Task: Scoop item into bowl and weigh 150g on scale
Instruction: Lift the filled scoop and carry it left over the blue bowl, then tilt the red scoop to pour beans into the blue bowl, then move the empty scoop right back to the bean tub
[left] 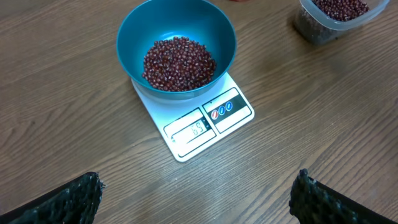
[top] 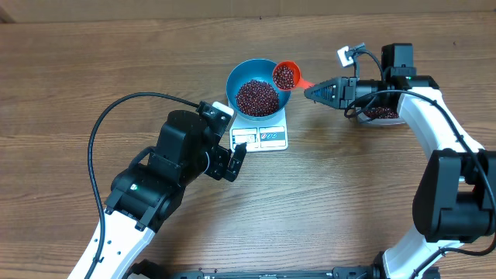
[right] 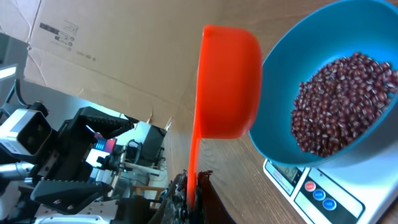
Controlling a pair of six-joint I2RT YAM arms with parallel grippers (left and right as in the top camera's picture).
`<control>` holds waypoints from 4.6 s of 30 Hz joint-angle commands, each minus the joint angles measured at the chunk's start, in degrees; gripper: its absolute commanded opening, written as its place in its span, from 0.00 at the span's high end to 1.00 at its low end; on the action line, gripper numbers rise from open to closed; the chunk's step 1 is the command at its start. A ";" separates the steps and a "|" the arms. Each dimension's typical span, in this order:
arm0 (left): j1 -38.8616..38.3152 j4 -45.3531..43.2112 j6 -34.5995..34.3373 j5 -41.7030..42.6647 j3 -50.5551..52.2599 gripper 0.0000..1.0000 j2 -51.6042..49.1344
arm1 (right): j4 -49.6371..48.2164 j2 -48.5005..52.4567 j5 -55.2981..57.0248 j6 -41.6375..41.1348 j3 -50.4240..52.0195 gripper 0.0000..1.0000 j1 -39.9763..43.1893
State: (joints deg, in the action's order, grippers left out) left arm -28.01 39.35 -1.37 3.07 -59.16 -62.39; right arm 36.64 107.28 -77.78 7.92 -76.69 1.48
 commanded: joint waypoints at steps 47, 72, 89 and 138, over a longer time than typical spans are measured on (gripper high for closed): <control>0.28 -0.13 -0.55 0.83 0.09 0.01 -0.20 | -10.36 -0.04 38.36 16.48 -0.52 0.96 -13.53; 0.28 -0.15 -0.55 0.83 0.09 0.00 -0.20 | -9.90 -0.04 40.81 47.43 -0.52 0.96 -13.51; 0.28 -0.13 -0.55 0.83 0.09 0.01 -0.20 | -12.63 -0.04 46.16 59.67 -0.63 0.96 -13.46; 0.28 -0.15 -0.55 0.83 0.09 0.01 -0.20 | 13.51 -16.20 69.81 3.87 -0.46 0.96 7.91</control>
State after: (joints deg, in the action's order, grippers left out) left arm -28.01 39.38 -1.37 3.07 -59.16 -62.39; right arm 49.50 92.18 -7.29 12.69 -76.77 8.36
